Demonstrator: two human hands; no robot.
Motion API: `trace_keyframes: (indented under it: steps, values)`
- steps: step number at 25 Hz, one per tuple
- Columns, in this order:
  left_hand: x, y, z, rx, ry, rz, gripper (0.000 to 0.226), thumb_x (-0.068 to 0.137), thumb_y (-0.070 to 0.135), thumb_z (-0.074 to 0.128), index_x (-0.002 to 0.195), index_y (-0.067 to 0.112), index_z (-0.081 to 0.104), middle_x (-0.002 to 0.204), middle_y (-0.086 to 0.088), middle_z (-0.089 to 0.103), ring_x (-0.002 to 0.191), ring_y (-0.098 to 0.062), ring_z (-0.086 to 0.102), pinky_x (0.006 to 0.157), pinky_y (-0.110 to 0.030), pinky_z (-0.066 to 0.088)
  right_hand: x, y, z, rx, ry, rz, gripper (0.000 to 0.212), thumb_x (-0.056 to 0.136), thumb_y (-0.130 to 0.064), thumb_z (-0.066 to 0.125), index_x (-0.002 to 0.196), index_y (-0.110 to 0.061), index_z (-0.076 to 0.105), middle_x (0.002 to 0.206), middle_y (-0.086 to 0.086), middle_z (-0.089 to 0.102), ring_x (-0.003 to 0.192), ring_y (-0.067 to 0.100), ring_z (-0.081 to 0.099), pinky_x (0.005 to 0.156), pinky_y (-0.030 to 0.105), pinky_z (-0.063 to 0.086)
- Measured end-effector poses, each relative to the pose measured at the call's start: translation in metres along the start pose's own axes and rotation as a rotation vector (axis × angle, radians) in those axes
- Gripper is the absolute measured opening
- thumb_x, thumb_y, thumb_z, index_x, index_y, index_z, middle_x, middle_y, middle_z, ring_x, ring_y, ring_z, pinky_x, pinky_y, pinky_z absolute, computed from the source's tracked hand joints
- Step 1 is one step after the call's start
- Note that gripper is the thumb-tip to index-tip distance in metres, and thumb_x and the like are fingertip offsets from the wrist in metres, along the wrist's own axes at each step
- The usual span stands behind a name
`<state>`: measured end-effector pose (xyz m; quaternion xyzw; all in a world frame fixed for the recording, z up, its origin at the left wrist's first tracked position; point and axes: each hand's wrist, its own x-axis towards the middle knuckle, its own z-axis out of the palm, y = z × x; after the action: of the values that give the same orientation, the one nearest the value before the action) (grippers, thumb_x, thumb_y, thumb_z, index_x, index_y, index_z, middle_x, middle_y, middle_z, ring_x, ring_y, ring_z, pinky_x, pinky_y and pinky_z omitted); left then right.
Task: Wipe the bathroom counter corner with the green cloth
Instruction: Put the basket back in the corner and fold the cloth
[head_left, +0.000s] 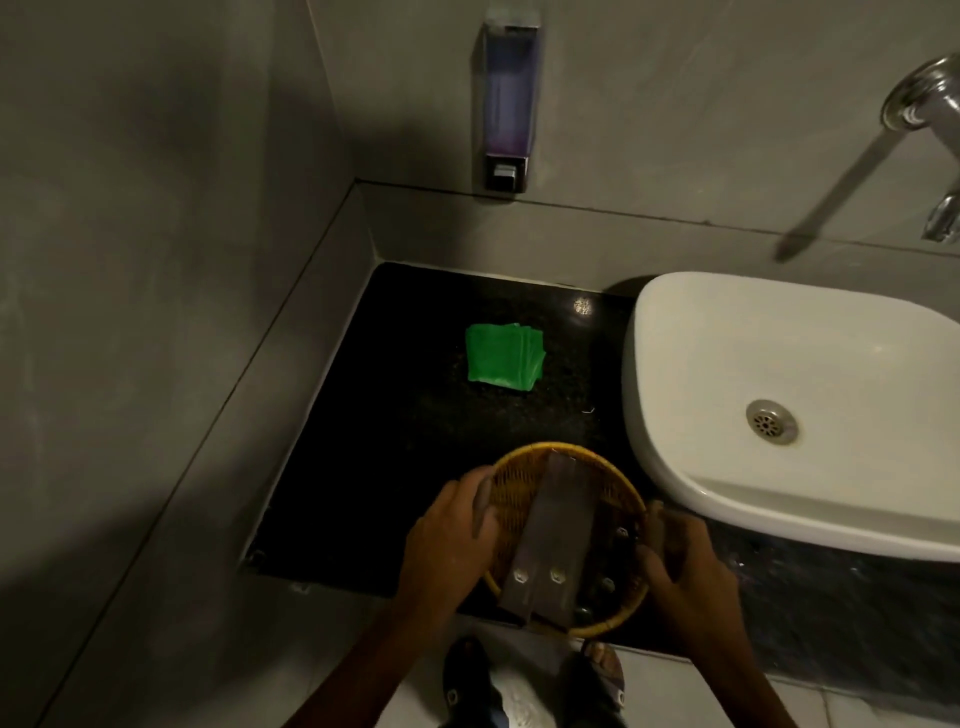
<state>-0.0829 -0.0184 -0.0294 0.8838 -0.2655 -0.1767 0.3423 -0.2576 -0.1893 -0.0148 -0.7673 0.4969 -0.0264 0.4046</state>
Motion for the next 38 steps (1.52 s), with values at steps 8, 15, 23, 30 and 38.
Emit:
trace_keyframes:
  steps: [8, 15, 23, 30, 38]
  values:
    - [0.024, -0.078, -0.08, 0.093, 0.184, -0.217, 0.047, 0.096, 0.026, 0.049, 0.141, 0.027, 0.038, 0.133, -0.015, 0.054, 0.118, -0.035, 0.054, 0.095, -0.048, 0.047, 0.031, -0.086, 0.089, 0.064, -0.214, -0.402, 0.047, 0.089, -0.021, 0.064, 0.132, -0.023, 0.046, 0.097, -0.011, 0.063, 0.077, -0.002, 0.062, 0.062, 0.004, 0.046]
    - [0.021, -0.086, -0.082, 0.077, 0.175, -0.244, 0.043, 0.097, 0.03, 0.045, 0.14, 0.031, 0.039, 0.129, -0.013, 0.057, 0.111, -0.033, 0.058, 0.087, -0.044, 0.049, 0.15, -0.142, 0.088, -0.111, 0.061, -0.319, 0.049, 0.088, -0.036, 0.064, 0.125, -0.007, 0.052, 0.122, 0.016, 0.059, 0.11, 0.031, 0.058, 0.09, 0.045, 0.053]
    - [0.019, -0.083, -0.083, 0.043, 0.167, -0.265, 0.046, 0.097, 0.026, 0.046, 0.141, 0.031, 0.037, 0.133, -0.009, 0.056, 0.115, -0.028, 0.056, 0.093, -0.042, 0.047, 0.244, -0.188, 0.118, 0.043, -0.119, 0.224, 0.08, 0.069, -0.036, 0.084, 0.131, 0.0, 0.049, 0.136, 0.022, 0.054, 0.122, 0.038, 0.054, 0.1, 0.044, 0.049]
    - [0.046, -0.018, -0.073, 0.208, 0.296, -0.045, 0.032, 0.088, 0.029, 0.056, 0.119, 0.031, 0.054, 0.122, 0.0, 0.059, 0.117, -0.021, 0.047, 0.095, -0.045, 0.045, 0.198, -0.171, 0.077, 0.16, -0.048, 0.033, 0.058, 0.073, -0.034, 0.079, 0.121, -0.007, 0.061, 0.122, 0.016, 0.065, 0.109, 0.033, 0.064, 0.093, 0.039, 0.054]
    - [0.069, 0.147, 0.023, -0.604, -0.01, -0.085, 0.047, 0.082, 0.033, 0.07, 0.124, 0.035, 0.048, 0.117, -0.01, 0.065, 0.1, -0.021, 0.067, 0.089, -0.047, 0.056, 0.087, -0.083, -0.089, 0.933, -0.127, -0.077, 0.039, 0.076, -0.014, 0.08, 0.105, -0.01, 0.054, 0.085, 0.007, 0.078, 0.075, 0.018, 0.076, 0.055, 0.024, 0.058]
